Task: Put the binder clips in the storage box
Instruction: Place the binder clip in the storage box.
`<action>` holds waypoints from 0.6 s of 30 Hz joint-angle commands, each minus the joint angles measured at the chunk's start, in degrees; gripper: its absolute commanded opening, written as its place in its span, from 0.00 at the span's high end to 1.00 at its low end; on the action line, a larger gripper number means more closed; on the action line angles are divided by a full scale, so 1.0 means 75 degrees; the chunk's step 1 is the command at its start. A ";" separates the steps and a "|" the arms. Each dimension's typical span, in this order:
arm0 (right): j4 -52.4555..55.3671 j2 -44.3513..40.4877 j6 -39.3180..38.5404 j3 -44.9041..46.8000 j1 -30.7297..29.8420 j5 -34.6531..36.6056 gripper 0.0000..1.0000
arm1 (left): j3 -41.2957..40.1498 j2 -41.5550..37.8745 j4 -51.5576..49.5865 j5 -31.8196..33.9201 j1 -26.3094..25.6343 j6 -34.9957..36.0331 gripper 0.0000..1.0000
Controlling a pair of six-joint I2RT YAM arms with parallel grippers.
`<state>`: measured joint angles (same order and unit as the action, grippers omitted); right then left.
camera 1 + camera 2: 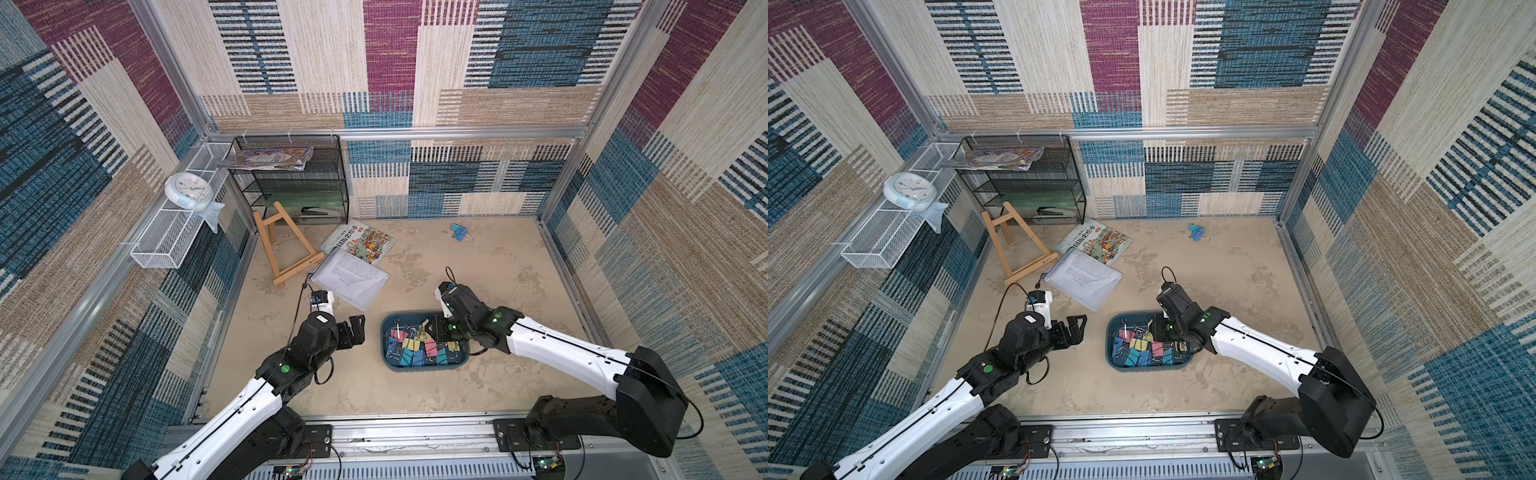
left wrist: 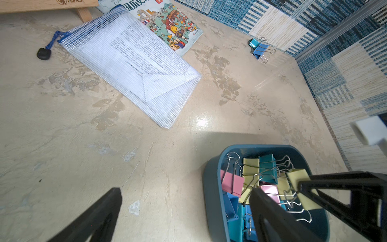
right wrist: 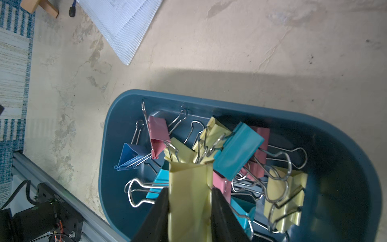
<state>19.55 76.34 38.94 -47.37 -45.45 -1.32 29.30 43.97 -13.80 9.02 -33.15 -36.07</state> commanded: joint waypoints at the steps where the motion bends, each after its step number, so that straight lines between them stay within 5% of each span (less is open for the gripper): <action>1: -0.0158 0.0162 0.0005 -0.0018 -0.0057 0.0208 0.72 | -0.0016 -0.0055 -0.0031 0.0058 0.0006 -0.0061 0.01; 18: -0.0040 0.0368 -0.0118 0.0105 -0.0241 0.0457 0.71 | -0.0148 0.0008 0.0223 0.0000 0.0002 -0.0165 0.01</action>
<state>18.81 78.85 38.33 -46.85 -46.87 1.45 28.38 43.88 -13.54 8.97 -33.15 -37.15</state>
